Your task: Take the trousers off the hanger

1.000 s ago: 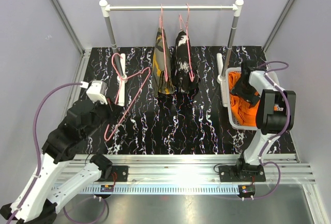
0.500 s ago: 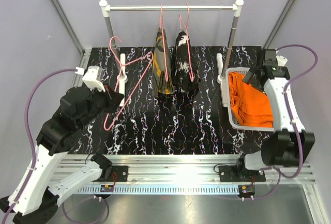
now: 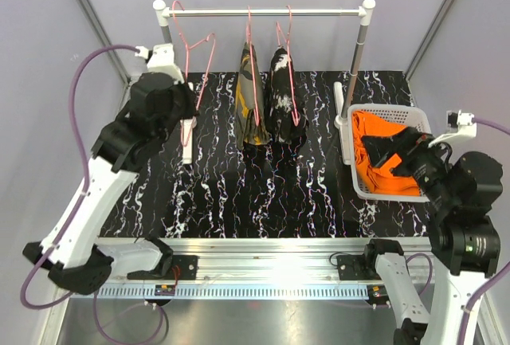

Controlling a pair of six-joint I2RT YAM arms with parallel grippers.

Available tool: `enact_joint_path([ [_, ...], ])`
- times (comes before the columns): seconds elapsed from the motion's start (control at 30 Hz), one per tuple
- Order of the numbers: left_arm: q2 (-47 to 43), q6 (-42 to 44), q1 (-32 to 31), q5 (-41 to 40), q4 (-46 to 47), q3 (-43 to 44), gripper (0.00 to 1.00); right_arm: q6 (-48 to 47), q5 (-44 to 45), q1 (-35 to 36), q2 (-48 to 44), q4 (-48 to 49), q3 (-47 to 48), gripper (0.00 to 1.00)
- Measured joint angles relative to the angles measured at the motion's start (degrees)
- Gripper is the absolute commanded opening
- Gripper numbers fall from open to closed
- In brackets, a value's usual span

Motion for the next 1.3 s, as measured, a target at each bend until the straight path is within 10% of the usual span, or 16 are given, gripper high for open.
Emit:
enact_joint_path([
  [0.63, 21.42, 6.05, 8.15, 3.26, 6.47, 5.01, 0.02, 4.76, -22.80, 0.00, -8.39, 0.90, -2.49, 1.00],
  [0.77, 21.38, 6.34, 8.11, 3.54, 5.75, 5.03, 0.43, 4.83, -22.80, 0.00, -8.39, 0.87, -2.49, 1.00],
  [1.0, 20.44, 4.81, 8.09, 4.92, 2.16, 5.22, 0.80, 4.46, -21.57, 0.39, -8.39, 0.00, -1.92, 1.00],
  [1.13, 16.61, 2.45, 6.99, 4.92, 0.20, 5.18, 0.99, 3.78, -12.70, 0.96, -8.31, -4.48, 0.20, 0.99],
  [1.3, 8.72, -0.09, 0.85, 4.39, 0.42, 5.29, 0.99, 1.90, 1.25, 1.62, -8.09, -8.59, 1.49, 1.00],
])
